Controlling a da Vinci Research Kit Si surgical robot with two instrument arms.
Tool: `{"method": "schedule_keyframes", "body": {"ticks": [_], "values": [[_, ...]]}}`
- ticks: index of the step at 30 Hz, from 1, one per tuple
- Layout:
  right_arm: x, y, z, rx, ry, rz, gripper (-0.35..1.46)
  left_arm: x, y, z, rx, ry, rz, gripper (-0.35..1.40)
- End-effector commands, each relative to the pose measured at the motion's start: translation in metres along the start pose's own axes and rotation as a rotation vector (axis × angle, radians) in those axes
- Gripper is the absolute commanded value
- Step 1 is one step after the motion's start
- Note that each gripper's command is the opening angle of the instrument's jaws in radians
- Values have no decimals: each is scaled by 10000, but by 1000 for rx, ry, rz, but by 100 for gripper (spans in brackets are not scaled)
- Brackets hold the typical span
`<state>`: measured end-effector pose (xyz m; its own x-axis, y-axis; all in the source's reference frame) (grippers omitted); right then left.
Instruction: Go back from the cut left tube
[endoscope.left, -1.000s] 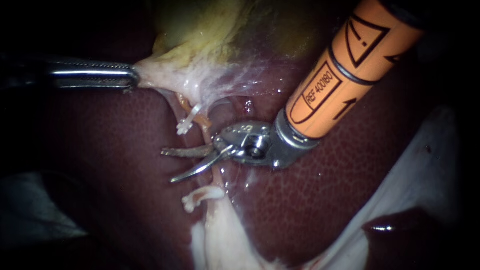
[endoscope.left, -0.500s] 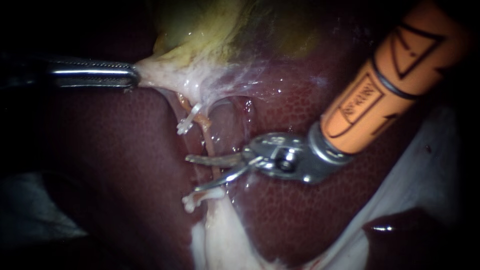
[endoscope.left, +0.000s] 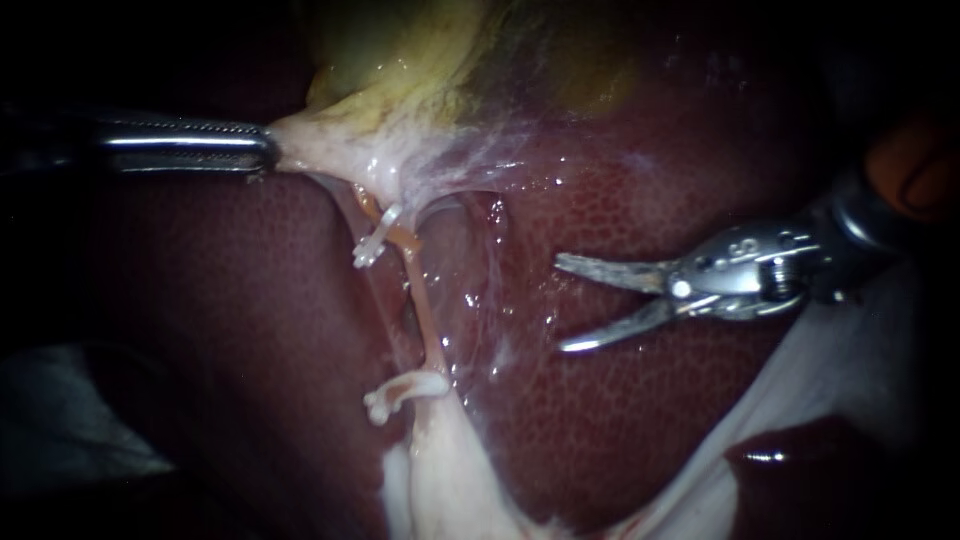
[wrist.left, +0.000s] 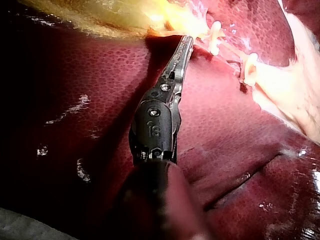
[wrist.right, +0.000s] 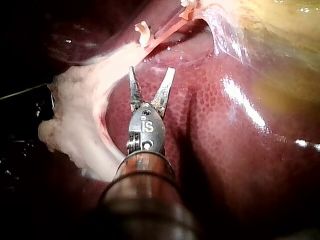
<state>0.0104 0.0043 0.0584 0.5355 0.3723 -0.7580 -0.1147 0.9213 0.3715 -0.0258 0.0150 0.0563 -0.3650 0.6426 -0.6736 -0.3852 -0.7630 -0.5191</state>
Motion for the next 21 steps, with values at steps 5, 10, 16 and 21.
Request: {"method": "schedule_keyframes", "body": {"ticks": [5,10,16,21], "values": [[0,1,-16,0,-78,-72,143,0,0,0,0,0,0,-35],[1,1,-19,7,-127,-93,143,-2,-2,3,0,0,1,-35],[1,1,-20,7,-127,-99,143,-16,-6,27,12,3,8,-35],[0,0,-20,8,-127,-100,143,-28,-11,59,9,-5,15,-35]]}}
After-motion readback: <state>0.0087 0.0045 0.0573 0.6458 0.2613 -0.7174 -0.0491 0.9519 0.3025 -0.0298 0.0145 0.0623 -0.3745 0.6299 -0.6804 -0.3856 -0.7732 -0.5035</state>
